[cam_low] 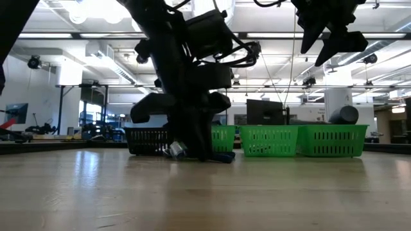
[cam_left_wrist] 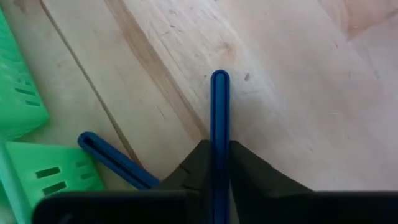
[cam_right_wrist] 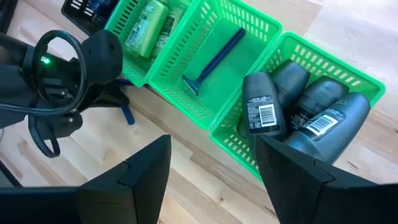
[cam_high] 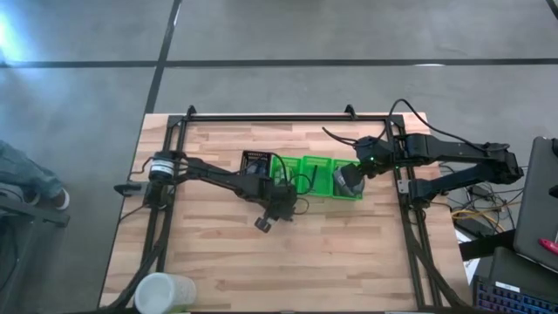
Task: Pick & Place Travel size toiletries
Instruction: Put the blue razor into the middle green basket
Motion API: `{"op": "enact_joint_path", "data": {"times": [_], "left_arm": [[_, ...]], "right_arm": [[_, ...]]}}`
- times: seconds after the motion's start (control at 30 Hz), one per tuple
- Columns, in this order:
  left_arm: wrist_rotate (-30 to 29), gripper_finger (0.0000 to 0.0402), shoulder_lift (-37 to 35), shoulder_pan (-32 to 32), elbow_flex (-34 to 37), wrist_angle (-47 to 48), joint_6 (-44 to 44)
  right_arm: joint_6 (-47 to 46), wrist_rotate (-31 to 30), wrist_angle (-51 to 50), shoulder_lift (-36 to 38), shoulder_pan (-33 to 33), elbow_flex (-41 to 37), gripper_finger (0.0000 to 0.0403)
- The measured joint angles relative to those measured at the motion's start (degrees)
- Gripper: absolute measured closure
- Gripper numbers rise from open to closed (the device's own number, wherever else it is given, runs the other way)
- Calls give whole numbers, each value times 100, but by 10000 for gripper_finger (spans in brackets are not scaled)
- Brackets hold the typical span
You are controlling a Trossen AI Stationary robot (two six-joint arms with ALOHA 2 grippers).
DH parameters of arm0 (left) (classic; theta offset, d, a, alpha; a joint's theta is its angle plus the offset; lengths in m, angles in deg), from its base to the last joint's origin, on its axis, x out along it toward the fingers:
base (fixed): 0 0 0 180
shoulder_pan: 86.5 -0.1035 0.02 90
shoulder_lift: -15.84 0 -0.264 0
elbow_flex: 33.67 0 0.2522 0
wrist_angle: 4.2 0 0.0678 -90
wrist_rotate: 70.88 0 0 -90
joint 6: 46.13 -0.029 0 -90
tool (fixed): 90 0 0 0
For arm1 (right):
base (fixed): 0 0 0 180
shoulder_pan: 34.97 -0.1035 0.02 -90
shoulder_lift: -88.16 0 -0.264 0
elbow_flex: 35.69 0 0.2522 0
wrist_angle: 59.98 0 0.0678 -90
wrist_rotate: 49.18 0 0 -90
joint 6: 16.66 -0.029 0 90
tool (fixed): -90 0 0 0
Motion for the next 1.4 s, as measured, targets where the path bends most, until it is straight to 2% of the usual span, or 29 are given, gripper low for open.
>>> {"op": "enact_joint_path", "data": {"times": [0.07, 0.2, 0.4, 0.5, 0.63, 0.83, 0.97, 1.13, 1.4], "left_arm": [[-41, 371, -30, 19, -26, 49, 22], [-115, 373, -198, 31, -259, 275, 316], [30, 355, -764, -33, -750, 400, 1505], [93, 359, -1011, -157, -937, 175, 2340], [226, 370, -1145, -652, -1006, -660, 4049], [525, 362, -1107, -1644, -771, -2206, 7303], [606, 364, -819, -1844, -520, -3183, 8785], [312, 362, -374, -1637, -499, -3019, 9237], [-43, 357, 122, -1468, -499, -2869, 9241]], "right_arm": [[-3, 0, 0, 0, 0, 0, 175], [-4, 0, 0, 0, 0, 0, 166], [56, 0, 0, 0, 1, 0, 155], [68, -5, -2, 30, 0, 0, 152], [-15, -282, 5, 236, -25, 49, 158], [-350, -798, -37, 852, -66, 49, 176], [-455, -815, -45, 1052, -61, -12, 177], [-476, -813, -43, 1088, -61, -167, 161], [-505, -804, -41, 1088, -61, -374, 134]]}}
